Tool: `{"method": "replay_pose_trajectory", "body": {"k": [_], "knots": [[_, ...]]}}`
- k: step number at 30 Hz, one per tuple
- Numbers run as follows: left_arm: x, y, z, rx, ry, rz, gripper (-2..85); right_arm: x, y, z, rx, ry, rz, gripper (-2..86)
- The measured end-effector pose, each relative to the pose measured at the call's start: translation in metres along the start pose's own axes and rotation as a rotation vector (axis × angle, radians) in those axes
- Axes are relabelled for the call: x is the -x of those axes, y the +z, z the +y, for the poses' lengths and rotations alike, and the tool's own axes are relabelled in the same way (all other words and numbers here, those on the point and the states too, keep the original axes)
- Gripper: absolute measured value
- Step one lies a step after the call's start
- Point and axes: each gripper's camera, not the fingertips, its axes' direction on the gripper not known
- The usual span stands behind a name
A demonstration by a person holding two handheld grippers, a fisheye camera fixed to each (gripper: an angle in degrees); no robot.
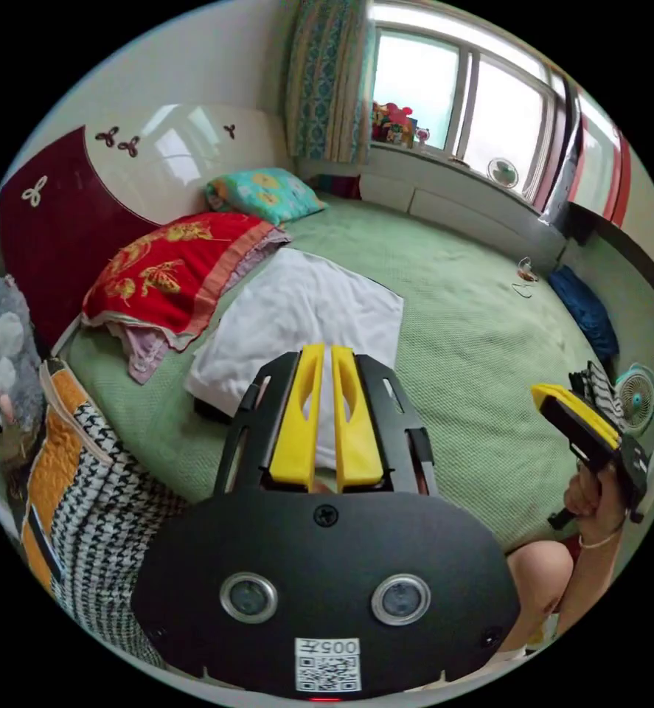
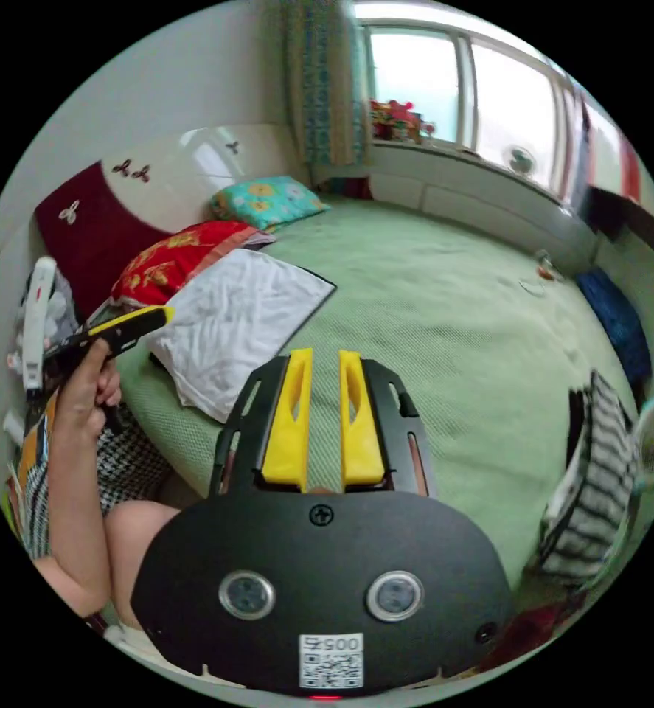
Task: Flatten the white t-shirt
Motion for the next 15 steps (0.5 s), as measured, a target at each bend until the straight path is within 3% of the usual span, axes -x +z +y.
{"method": "replay_pose_trajectory", "body": {"k": [2, 6, 9, 11, 15], "knots": [[0.014, 0.008, 0.004, -0.028, -0.034, 0.044, 6.2, 0.028, 0.036, -0.021, 0.005, -0.087, 0.023, 7.9], [0.038, 0.023, 0.016, -0.026, -0.056, 0.233, 11.8, 0.040, 0.091, -0.019, 0.048, -0.033, -0.061, 8.6], [0.040, 0.027, 0.013, -0.019, -0.017, 0.175, 13.3, 0.040, 0.130, 0.007, 0.092, 0.035, -0.163, 8.1], [0.041, 0.036, 0.009, -0.003, -0.002, 0.187, 13.6, 0.043, 0.147, 0.008, 0.190, 0.058, -0.137, 6.9], [0.044, 0.047, 0.006, 0.022, -0.004, 0.210, 13.9, 0.053, 0.149, 0.002, 0.179, 0.071, -0.137, 5.5]]}}
